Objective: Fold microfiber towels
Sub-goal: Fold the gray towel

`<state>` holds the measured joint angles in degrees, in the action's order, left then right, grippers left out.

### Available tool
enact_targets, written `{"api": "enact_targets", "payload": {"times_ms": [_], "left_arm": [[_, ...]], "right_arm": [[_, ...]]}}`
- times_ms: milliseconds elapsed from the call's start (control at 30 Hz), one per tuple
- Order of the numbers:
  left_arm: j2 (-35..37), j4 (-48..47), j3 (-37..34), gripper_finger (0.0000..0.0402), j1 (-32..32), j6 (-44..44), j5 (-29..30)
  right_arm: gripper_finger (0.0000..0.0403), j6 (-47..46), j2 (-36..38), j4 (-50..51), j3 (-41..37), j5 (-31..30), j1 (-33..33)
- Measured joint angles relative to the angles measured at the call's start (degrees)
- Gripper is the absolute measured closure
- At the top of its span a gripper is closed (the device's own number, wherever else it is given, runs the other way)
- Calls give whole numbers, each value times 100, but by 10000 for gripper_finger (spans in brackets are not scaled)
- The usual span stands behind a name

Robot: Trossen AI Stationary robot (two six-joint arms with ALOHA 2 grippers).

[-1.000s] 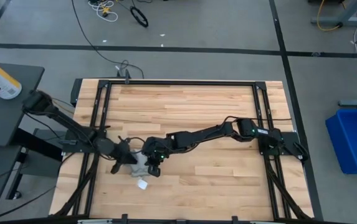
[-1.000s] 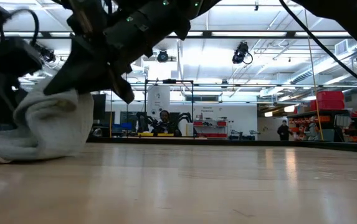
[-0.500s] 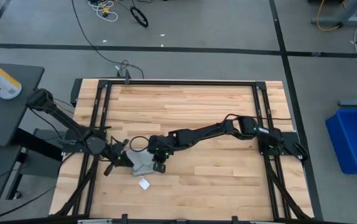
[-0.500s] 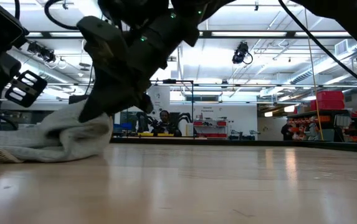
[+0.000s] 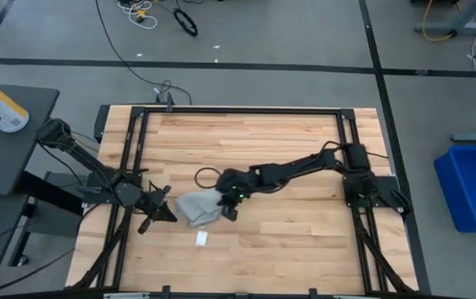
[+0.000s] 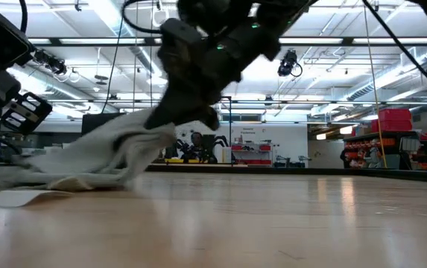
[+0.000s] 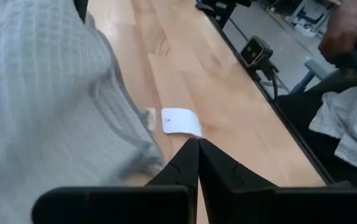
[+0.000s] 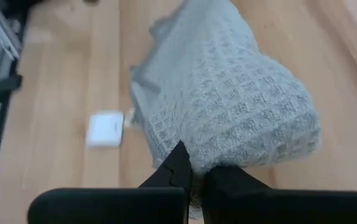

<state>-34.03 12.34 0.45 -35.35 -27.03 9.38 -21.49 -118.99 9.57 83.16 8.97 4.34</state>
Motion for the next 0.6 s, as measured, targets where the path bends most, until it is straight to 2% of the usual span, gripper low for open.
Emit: {"api": "enact_targets", "payload": {"times_ms": [167, 333, 500, 600], "left_arm": [[-1, 84, -2, 390, 2, -83, 5], [-8, 97, -2, 391, 4, -105, 96], [-8, 129, -2, 393, 4, -250, 418], [-8, 130, -2, 393, 8, -273, 557]], "right_arm": [[392, -145, 448, -46, -709, -40, -103], [384, -397, 555, -487, -1215, -13, -166], [325, -552, 555, -804, -1447, 203, -238], [285, -707, 576, -796, -1577, 104, -343]]}}
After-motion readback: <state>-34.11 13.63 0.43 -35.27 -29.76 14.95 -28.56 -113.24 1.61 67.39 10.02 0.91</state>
